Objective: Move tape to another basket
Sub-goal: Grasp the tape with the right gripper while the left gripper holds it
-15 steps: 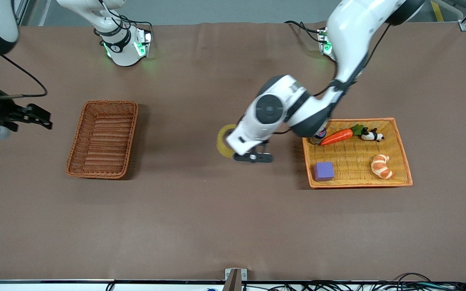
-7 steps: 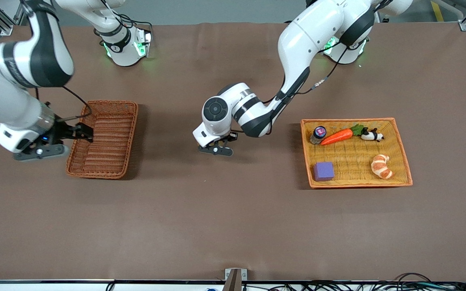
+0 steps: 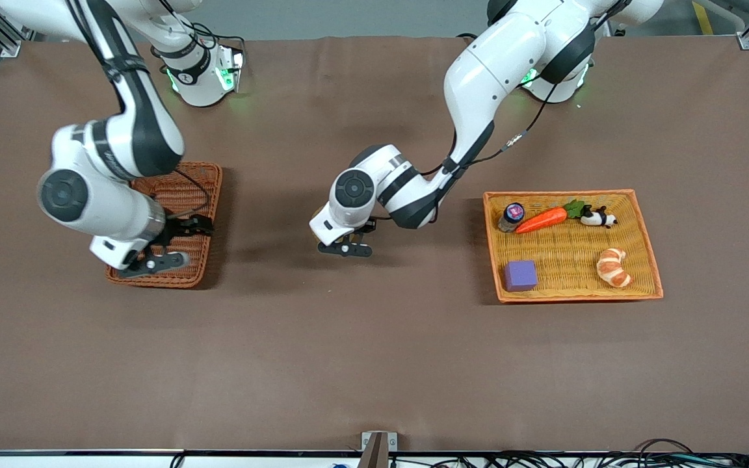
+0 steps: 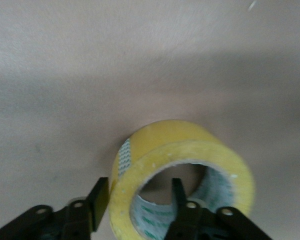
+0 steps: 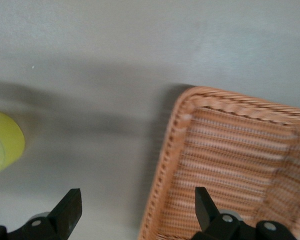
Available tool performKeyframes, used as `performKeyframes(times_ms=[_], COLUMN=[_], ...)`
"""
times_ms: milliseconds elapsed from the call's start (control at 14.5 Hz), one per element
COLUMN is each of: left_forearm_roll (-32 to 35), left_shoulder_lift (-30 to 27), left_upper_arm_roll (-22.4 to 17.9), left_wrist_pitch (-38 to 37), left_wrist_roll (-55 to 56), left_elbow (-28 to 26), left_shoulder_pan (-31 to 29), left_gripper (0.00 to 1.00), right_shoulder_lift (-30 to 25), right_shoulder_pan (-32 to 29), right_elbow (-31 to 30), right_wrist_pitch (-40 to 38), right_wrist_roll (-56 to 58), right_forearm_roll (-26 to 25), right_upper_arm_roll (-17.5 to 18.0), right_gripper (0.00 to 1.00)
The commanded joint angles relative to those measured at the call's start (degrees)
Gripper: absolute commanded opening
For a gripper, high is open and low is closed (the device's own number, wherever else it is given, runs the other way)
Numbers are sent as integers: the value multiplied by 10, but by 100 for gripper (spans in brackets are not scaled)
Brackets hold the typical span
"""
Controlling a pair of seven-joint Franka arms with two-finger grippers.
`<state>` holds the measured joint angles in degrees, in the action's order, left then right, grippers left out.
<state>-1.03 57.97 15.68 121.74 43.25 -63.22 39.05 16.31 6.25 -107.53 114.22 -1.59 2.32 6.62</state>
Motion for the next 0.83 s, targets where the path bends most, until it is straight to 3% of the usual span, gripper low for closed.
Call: performKeyframes(times_ms=[0,344,550,757], left_forearm_roll=[-23,-14,-14,-15], left_shoulder_lift=[-64,-176,-252,-329], left_upper_arm_roll=[-4,-8,-6,-1], left_wrist_pitch=[-74,-215,-220,-215], left_wrist_roll=[4,-18,-57,-126], left_elbow=[-9,-32,-92,-156], left_shoulder_pan=[-25,-97,-160,-232], left_gripper=[100,100,100,100], right_shoulder_lift=[15,57,100,130], right_shoulder_pan=[5,36,64,79], right_elbow=[-3,-40,-35,-37], right_wrist_pitch=[14,135,173,201], right_wrist_roll=[-77,-215,-317,-342], right_forearm_roll=[7,1,-33,-50], right_upper_arm_roll=[42,112,139,139], right_gripper=[100,100,100,100])
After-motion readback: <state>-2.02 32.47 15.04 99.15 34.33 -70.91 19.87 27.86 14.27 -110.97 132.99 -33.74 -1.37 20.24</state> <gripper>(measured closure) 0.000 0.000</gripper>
